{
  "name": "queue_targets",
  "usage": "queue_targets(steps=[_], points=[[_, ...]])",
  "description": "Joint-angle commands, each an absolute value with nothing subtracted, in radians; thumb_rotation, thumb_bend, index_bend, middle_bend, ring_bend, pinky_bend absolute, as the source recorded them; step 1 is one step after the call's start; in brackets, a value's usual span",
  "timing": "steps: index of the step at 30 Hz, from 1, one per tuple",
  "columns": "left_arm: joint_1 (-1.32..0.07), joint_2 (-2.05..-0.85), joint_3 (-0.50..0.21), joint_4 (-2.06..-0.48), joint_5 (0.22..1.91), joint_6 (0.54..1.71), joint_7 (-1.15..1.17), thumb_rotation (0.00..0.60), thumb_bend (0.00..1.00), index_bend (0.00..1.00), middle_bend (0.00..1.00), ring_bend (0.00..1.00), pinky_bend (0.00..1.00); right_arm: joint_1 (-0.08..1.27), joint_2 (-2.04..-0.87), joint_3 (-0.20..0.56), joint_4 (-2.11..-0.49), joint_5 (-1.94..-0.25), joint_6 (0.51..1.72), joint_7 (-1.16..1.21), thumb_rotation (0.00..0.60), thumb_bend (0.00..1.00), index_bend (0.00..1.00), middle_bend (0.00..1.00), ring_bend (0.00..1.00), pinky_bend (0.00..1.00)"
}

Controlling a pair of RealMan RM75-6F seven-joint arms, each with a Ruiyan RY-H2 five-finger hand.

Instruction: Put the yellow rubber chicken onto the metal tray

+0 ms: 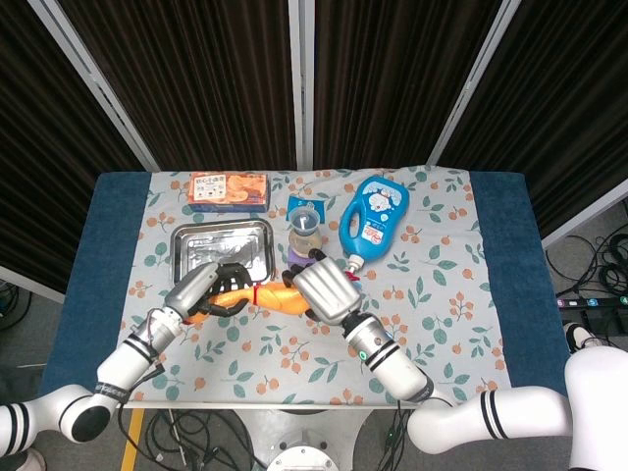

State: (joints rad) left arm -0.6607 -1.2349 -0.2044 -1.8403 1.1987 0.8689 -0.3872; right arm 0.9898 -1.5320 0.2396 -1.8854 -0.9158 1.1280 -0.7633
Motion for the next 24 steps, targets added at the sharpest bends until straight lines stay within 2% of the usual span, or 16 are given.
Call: queue_targets(steps=[1, 3, 6, 15, 21, 24], points=[[-0.661, -1.233, -0.206, -1.839, 1.195, 0.865, -0.391, 0.600, 0.79, 0.74, 0.79, 0.72, 0.86, 0.987, -1.531, 0.234, -1.886, -0.922, 1.164, -0.798, 0.600, 0.03, 0.41, 0.53, 0.31, 0.20], [-0.662, -1.232, -0.208, -1.837, 1.193, 0.860, -0.397, 0.600, 0.79, 0.74, 0.79, 0.72, 0.86, 0.985, -1.531, 0.228, -1.892, -0.922, 1.179, -0.817, 0.600, 0.00, 0.29, 0.43, 0.23, 0.20], [-0.662, -1.230, -0.209, -1.837, 1.193, 0.858, -0.398, 0.600, 0.79, 0.74, 0.79, 0.72, 0.86, 0.988, -1.523, 0.227, -1.907, -0.901, 1.177, -0.831, 0.600, 0.00, 0.16, 0.32, 0.18, 0.19], [-0.660, -1.224, -0.213, -1.835, 1.192, 0.853, -0.409, 0.600, 0.79, 0.74, 0.79, 0.72, 0.86, 0.996, -1.508, 0.231, -1.928, -0.872, 1.185, -0.852, 0.600, 0.00, 0.02, 0.18, 0.13, 0.18], [-0.663, -1.222, -0.216, -1.834, 1.189, 0.846, -0.411, 0.600, 0.79, 0.74, 0.79, 0.72, 0.86, 1.010, -1.517, 0.227, -1.925, -0.849, 1.172, -0.860, 0.600, 0.00, 0.02, 0.24, 0.13, 0.18], [-0.664, -1.221, -0.217, -1.834, 1.184, 0.842, -0.409, 0.600, 0.79, 0.74, 0.79, 0.72, 0.86, 1.018, -1.530, 0.225, -1.919, -0.843, 1.167, -0.861, 0.600, 0.00, 0.06, 0.28, 0.14, 0.18]])
